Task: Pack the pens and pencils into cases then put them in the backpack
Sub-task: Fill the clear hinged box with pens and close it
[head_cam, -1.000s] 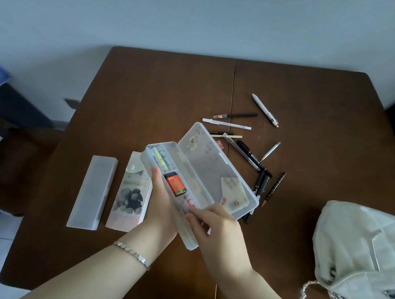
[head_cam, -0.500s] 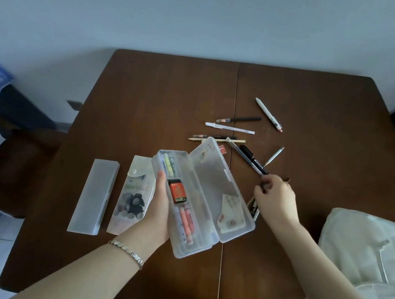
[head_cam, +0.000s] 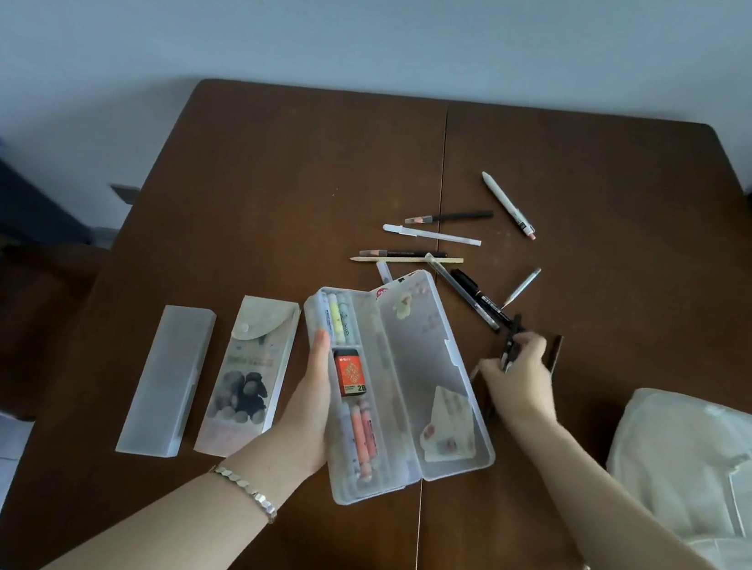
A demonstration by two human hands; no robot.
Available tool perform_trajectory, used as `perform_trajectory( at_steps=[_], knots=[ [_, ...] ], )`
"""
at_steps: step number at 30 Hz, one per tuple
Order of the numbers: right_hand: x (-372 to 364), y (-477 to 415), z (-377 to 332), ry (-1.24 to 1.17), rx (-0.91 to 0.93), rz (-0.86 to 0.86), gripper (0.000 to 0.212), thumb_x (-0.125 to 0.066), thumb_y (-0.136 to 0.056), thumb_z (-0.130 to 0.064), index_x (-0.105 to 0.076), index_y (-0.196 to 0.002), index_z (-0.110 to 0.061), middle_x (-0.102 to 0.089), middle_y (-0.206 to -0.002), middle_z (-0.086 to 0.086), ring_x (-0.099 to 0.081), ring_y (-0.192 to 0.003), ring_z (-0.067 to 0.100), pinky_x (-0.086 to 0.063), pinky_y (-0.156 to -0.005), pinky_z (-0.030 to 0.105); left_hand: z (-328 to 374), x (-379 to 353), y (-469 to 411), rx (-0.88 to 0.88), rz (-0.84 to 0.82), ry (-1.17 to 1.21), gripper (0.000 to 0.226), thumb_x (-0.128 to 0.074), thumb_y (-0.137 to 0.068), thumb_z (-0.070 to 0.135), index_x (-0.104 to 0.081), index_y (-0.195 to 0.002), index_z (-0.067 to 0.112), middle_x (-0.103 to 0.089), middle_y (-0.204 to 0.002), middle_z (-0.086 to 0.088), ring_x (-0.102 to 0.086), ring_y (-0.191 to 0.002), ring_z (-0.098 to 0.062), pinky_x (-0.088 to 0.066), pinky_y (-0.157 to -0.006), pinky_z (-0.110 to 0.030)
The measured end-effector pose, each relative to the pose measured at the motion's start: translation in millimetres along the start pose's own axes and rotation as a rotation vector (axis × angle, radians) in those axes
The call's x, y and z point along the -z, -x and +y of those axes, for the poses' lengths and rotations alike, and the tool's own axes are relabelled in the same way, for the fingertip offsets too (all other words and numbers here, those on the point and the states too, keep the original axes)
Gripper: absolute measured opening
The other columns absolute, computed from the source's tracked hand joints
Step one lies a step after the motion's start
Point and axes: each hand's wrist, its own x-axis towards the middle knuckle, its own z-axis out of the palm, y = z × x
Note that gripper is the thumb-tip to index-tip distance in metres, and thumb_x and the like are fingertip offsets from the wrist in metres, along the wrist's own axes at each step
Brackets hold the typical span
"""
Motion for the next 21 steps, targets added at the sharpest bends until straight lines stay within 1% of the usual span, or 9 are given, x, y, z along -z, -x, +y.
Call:
perform_trajectory(
  at_steps=[2, 3, 6, 8, 10, 12, 15, 17, 21],
  knots=[
    [22.2, 15.2, -21.4, -0.096, 0.138, 0.006, 0.039, -0.055, -0.089, -0.012, -0.038, -0.124, -0.017, -0.059, -0.090, 0.003, -0.056, -0.068, 0.014, -0.047, -0.058, 0.028, -1.7, -0.7, -1.6, 0.040, 0.033, 0.009, 0.064, -0.029, -0.085, 0.068, -0.042, -0.136, 0.031, -0.059, -0.127, -0.008, -0.061, -0.108, -0.028, -0.051, -0.087, -0.046],
    [32.4, 26.7, -32.8, -0.097, 0.229, -0.035, 0.038, -0.056, -0.089, -0.013, -0.040, -0.121, -0.022, -0.058, -0.086, -0.001, -0.058, -0.067, 0.010, -0.049, -0.057, 0.023, -2.7, -1.6, -2.3, 0.060, 0.027, 0.028, 0.068, -0.032, -0.081, 0.069, -0.041, -0.136, 0.030, -0.057, -0.129, -0.009, -0.060, -0.109, -0.029, -0.051, -0.085, -0.046],
    [45.4, 70.0, -59.6, 0.055, 0.449, -0.280, 0.038, -0.060, -0.087, -0.015, -0.041, -0.114, -0.034, -0.054, -0.077, -0.015, -0.057, -0.059, -0.005, -0.045, -0.048, 0.011, -4.3, -9.9, -2.9, 0.085, 0.017, -0.010, 0.066, -0.030, -0.082, 0.069, -0.041, -0.134, 0.031, -0.057, -0.126, -0.009, -0.060, -0.107, -0.027, -0.053, -0.076, -0.040],
    [34.9, 89.9, -61.5, 0.238, 0.515, -0.394, 0.038, -0.057, -0.089, -0.019, -0.042, -0.120, -0.035, -0.055, -0.088, -0.017, -0.056, -0.060, 0.000, -0.044, -0.048, 0.012, -6.5, -19.0, -1.9, 0.097, 0.037, -0.039, 0.060, -0.024, -0.086, 0.068, -0.040, -0.130, 0.031, -0.056, -0.123, -0.009, -0.059, -0.106, -0.024, -0.052, -0.069, -0.035],
    [18.3, 95.1, -55.8, 0.411, 0.540, -0.379, 0.040, -0.049, -0.093, -0.022, -0.039, -0.130, -0.031, -0.058, -0.103, -0.008, -0.054, -0.070, 0.007, -0.041, -0.052, 0.013, -10.6, -24.4, -1.6, 0.144, 0.027, 0.017, 0.070, -0.023, -0.086, 0.069, -0.037, -0.138, 0.023, -0.048, -0.136, -0.013, -0.050, -0.122, -0.031, -0.053, -0.078, -0.040],
    [4.7, 92.1, -48.3, 0.531, 0.541, -0.307, 0.041, -0.043, -0.096, -0.023, -0.034, -0.136, -0.029, -0.057, -0.111, 0.000, -0.058, -0.077, 0.019, -0.043, -0.055, 0.021, -15.2, -26.9, 2.4, 0.102, -0.035, 0.049, 0.081, -0.025, -0.082, 0.072, -0.039, -0.140, 0.017, -0.054, -0.132, -0.011, -0.050, -0.124, -0.035, -0.049, -0.090, -0.046],
    [-3.0, 90.1, -42.6, 0.580, 0.552, -0.213, 0.042, -0.039, -0.098, -0.027, -0.029, -0.139, -0.029, -0.052, -0.112, 0.001, -0.054, -0.076, 0.020, -0.037, -0.051, 0.023, -15.1, -30.2, 13.1, 0.009, -0.163, 0.127, 0.078, -0.032, -0.071, 0.070, -0.050, -0.131, 0.024, -0.069, -0.110, -0.011, -0.068, -0.099, -0.029, -0.058, -0.073, -0.038],
    [-3.2, 93.9, -39.8, 0.555, 0.555, -0.183, 0.044, -0.039, -0.098, -0.030, -0.028, -0.141, -0.028, -0.050, -0.113, 0.001, -0.055, -0.079, 0.019, -0.041, -0.057, 0.024, -16.8, -30.4, 13.9, 0.013, -0.202, 0.147, 0.071, -0.029, -0.075, 0.069, -0.055, -0.124, 0.023, -0.072, -0.102, -0.011, -0.071, -0.089, -0.025, -0.059, -0.066, -0.035],
    [-3.5, 99.6, -35.2, 0.486, 0.546, -0.149, 0.051, -0.042, -0.097, -0.031, -0.022, -0.144, -0.028, -0.049, -0.124, -0.002, -0.061, -0.095, 0.015, -0.054, -0.073, 0.024, -23.5, -28.8, 13.4, 0.011, -0.202, 0.099, 0.065, -0.023, -0.083, 0.066, -0.056, -0.120, 0.023, -0.074, -0.094, -0.009, -0.073, -0.085, -0.024, -0.059, -0.063, -0.033]
  ],
)
